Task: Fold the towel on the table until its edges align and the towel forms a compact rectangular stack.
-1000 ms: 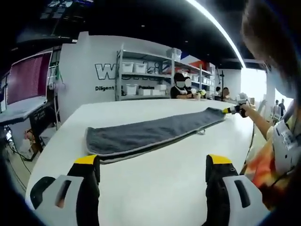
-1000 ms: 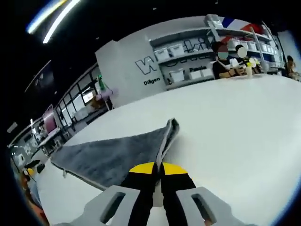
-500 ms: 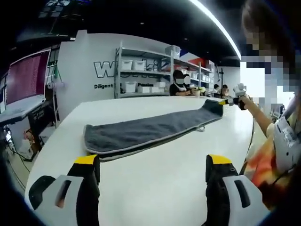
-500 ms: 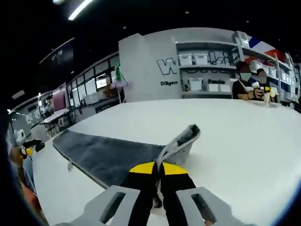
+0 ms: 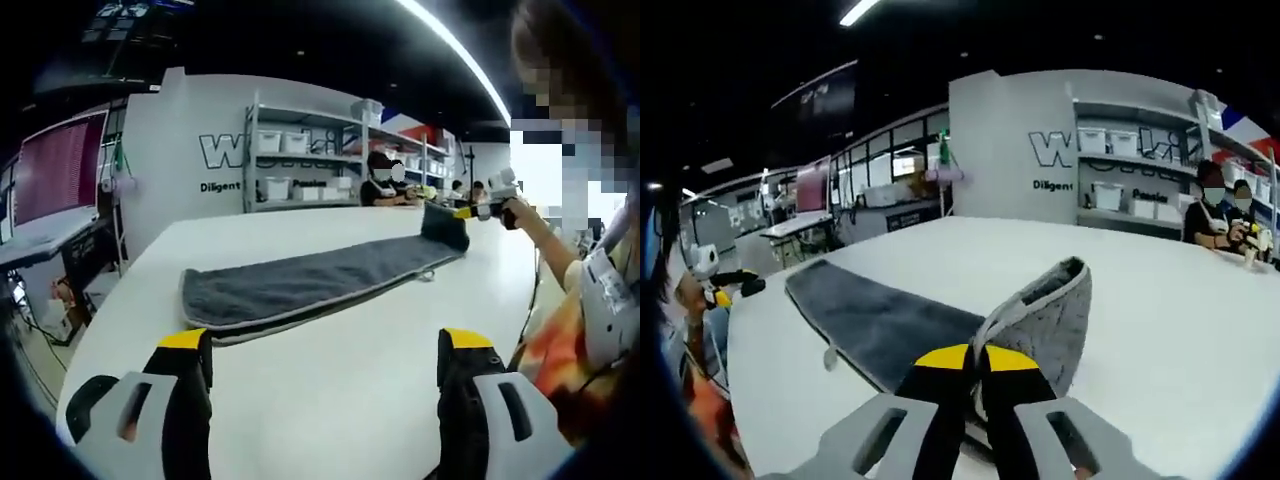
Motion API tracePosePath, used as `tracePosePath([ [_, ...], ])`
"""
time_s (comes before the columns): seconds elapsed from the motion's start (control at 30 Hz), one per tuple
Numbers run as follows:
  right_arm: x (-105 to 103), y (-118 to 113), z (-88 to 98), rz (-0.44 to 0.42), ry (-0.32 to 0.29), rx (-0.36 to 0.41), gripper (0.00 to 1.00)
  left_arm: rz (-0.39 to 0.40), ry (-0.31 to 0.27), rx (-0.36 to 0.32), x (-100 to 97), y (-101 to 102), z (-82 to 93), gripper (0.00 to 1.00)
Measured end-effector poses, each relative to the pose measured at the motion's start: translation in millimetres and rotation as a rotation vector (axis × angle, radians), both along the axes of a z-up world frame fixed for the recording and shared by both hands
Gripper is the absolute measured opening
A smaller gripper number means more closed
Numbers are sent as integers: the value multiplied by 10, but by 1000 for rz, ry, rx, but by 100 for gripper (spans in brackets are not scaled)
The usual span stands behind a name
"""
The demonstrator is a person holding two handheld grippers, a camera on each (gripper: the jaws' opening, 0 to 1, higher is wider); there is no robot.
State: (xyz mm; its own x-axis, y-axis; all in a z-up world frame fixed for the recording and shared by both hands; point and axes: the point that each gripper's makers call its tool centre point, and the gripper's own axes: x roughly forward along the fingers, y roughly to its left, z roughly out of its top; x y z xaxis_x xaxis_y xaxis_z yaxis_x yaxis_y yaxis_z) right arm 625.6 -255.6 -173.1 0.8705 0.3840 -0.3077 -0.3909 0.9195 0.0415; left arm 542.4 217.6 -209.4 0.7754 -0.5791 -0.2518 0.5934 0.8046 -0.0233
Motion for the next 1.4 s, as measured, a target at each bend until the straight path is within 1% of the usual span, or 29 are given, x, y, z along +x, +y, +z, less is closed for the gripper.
tracePosePath([
  [0.17,60,226,1,55,8,7,0,4,0,-5,-4,3,1,91],
  [0.53,171,688,24,161,23,24,0,7,-7,-7,0,82,45,91],
  [0.9,220,1102,165,257,15,16,0,4,-5,-10,3,99,50,92],
  [1.23,276,1343,201,323,23,14,0,9,-11,-10,-13,108,73,92],
  [1.4,308,1441,262,348,17,5,0,10,-11,-11,-13,111,74,92],
])
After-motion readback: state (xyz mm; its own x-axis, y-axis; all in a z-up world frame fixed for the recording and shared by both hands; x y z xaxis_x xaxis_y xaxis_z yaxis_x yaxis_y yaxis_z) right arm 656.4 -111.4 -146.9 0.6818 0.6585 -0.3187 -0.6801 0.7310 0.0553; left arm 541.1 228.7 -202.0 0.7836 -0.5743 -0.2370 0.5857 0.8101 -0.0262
